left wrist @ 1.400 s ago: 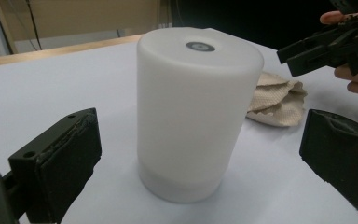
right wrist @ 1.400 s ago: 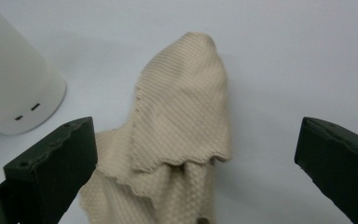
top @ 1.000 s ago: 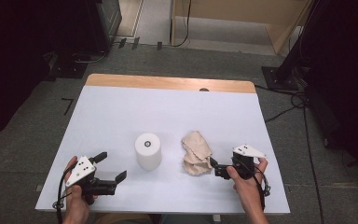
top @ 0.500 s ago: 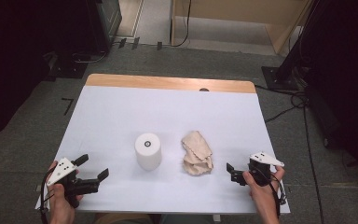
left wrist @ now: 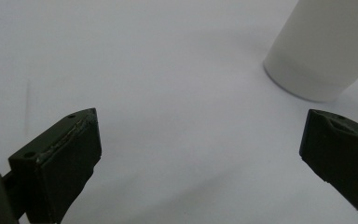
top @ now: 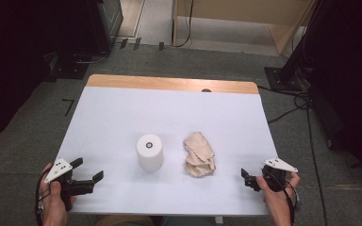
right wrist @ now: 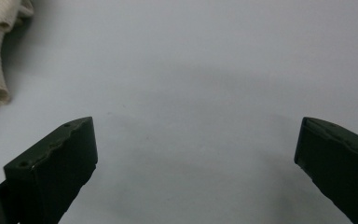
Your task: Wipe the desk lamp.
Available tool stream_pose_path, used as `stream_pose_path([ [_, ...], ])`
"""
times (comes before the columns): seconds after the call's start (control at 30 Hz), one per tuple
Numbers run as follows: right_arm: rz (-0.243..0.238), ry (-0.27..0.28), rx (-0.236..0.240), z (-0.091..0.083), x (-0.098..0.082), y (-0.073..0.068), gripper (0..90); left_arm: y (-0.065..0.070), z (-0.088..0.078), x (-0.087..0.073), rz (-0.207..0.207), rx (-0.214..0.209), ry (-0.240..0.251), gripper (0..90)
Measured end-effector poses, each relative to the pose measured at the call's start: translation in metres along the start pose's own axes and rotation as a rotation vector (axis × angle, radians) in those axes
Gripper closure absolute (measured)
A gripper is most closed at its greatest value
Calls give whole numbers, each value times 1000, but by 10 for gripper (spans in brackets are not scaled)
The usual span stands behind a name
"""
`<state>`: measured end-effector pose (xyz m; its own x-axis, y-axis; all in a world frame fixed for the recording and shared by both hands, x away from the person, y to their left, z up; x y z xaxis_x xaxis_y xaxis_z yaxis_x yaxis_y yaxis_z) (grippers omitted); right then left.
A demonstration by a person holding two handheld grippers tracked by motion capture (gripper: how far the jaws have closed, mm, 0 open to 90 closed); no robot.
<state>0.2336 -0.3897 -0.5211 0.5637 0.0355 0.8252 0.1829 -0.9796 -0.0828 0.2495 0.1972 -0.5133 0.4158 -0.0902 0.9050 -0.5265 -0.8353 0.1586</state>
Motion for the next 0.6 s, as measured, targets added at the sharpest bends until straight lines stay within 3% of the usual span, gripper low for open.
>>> stream_pose_path([
  [0.03,-10,-19,-11,3,-5,0,0,2,5,-2,24,12,-53,0],
  [0.1,-22,-25,-27,6,-9,1,0,4,10,-3,52,24,-103,0],
  [0.13,-22,-25,-27,6,-9,1,0,4,10,-3,52,24,-103,0],
  [0.23,-59,-24,-44,7,-10,-3,0,3,18,-6,50,50,-199,0],
  [0.27,-63,-23,-46,7,-10,-3,0,3,18,-6,50,50,-199,0],
  [0.4,-58,-25,-43,7,-11,-3,0,11,23,-8,142,112,-239,0],
  [0.6,-57,-27,-43,7,-10,-2,0,10,23,-8,139,110,-239,0],
])
Point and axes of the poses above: each handheld gripper's, and its own axes: z roughly forward along the jaws, x roughly out of its top, y roughly to its right, the point moved 4 cm from there along z, roughly forward along the jaws, and after that the axes turned 9 degrees about y, right-handed, at the moved point
